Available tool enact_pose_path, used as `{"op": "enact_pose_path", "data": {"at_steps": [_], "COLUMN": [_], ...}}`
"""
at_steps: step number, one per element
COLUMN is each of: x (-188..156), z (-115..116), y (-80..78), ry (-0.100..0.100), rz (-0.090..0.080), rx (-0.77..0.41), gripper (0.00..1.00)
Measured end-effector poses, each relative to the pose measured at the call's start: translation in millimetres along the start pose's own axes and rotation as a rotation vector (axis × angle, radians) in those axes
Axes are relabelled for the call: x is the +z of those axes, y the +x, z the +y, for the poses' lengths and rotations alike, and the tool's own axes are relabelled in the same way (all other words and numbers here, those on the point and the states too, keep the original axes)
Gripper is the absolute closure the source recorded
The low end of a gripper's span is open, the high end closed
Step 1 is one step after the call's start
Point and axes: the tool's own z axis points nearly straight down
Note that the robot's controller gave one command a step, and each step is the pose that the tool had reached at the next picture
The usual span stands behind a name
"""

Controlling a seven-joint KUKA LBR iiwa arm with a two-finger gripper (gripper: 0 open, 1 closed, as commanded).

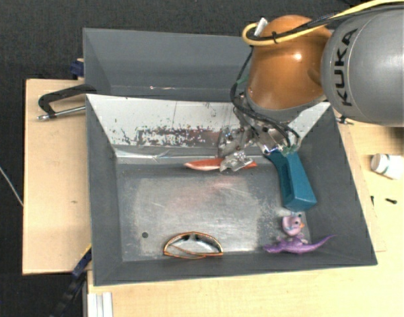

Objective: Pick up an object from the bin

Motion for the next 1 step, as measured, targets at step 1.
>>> {"op": "enact_pose_path", "data": {"at_steps": [1], "x": [-14.3], "z": [0.4], "y": [0.0], "ry": [0.002], "rz": [-0.008], "rx": [-0.002], "gripper": [1.0]}}
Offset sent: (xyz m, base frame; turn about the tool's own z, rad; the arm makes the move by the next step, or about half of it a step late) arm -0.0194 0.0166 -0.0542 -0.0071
